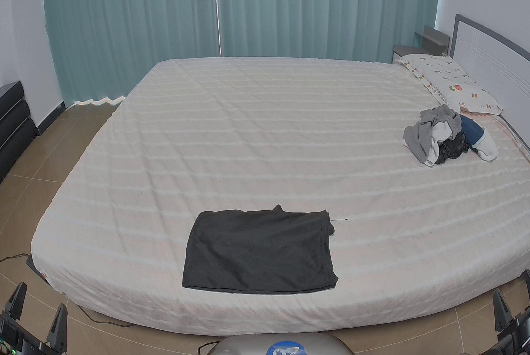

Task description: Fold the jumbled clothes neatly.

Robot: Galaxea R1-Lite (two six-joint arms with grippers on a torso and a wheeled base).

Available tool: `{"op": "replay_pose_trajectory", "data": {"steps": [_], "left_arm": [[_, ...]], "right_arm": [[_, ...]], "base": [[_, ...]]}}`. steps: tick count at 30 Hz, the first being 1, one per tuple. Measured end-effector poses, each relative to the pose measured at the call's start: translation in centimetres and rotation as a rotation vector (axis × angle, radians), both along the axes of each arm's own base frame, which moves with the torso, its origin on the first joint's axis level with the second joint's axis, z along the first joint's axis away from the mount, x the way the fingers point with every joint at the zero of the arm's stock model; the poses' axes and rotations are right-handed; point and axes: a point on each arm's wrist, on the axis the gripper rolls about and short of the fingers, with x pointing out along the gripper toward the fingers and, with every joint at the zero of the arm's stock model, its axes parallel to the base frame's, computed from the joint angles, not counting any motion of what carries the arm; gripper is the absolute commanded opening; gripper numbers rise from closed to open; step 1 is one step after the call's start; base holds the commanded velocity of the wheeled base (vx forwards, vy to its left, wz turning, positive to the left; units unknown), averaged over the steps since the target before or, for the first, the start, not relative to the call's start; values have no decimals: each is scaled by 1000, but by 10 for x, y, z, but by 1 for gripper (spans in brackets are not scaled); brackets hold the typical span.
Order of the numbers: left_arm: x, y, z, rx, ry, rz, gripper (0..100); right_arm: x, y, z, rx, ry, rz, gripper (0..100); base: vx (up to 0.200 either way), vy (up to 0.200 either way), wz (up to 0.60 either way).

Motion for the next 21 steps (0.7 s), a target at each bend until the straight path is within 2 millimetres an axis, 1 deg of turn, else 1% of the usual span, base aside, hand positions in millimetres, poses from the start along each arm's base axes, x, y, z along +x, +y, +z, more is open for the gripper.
{"op": "replay_pose_trajectory", "data": {"steps": [21], "left_arm": [[0,0,0,-4,3,4,100]], "right_arm": [[0,0,0,-4,1,6,100]], "base": [[0,0,0]]}}
